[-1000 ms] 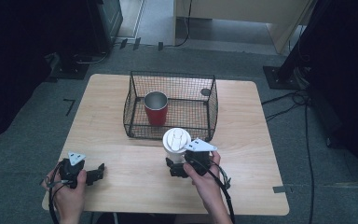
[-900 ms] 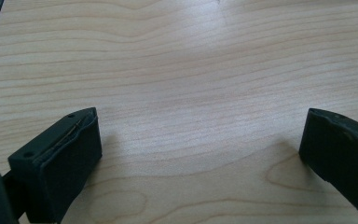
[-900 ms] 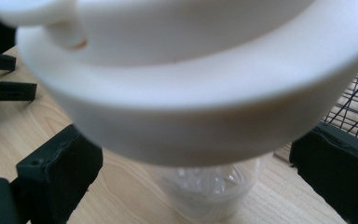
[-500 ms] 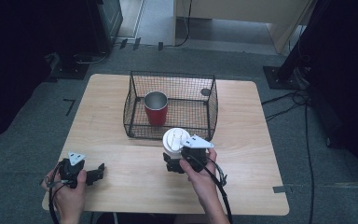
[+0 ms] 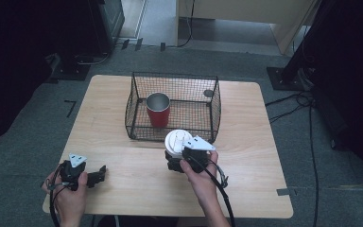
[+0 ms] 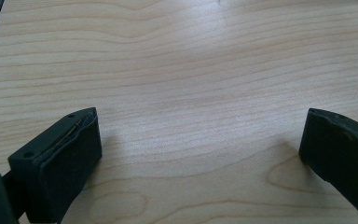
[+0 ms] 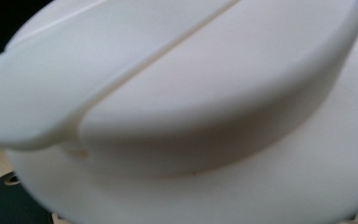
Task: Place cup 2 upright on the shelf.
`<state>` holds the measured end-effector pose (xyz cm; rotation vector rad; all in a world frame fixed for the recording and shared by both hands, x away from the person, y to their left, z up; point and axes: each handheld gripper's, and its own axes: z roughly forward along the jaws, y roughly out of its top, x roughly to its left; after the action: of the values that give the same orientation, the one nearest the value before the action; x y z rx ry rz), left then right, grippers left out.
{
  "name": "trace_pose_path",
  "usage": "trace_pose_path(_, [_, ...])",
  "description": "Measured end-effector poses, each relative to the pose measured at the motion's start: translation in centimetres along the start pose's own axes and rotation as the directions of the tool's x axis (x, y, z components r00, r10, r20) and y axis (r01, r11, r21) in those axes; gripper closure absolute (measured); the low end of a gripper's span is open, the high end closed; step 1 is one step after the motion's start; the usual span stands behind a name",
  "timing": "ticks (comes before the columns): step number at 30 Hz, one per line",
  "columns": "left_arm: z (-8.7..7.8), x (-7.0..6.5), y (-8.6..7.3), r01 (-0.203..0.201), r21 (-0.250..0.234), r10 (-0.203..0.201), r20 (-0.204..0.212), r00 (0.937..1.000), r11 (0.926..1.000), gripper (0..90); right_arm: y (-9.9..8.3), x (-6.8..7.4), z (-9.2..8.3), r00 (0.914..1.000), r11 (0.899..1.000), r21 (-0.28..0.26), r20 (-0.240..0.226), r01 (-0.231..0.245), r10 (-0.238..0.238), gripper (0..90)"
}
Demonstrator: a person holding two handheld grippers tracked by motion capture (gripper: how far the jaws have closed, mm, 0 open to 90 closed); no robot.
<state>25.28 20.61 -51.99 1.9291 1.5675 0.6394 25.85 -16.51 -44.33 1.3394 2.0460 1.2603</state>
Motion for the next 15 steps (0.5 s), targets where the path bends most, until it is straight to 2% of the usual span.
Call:
trace_pose_path(7, [0.0, 0.0, 0.0, 0.0, 0.0, 0.0, 0.0, 1.0, 1.0, 0.0, -0.06, 0.17, 0.14, 0.9999, 1.0, -0.022, 0.011, 0.011, -0.011, 13.8])
trace_pose_path(10, [0.0, 0.0, 0.0, 0.001, 0.0, -0.001, 0.0, 1.0, 1.0, 0.0, -0.13, 0.27, 0.0, 0.999, 0.998, -0.032, 0.009, 0.045, -0.045, 14.9])
trace_pose_path(15, [0.0, 0.0, 0.0, 0.001, 0.0, -0.001, 0.0, 1.0, 1.0, 0.0, -0.4, 0.23, -0.31, 0.9994, 0.998, -0.061, 0.001, 0.035, -0.035, 15.8])
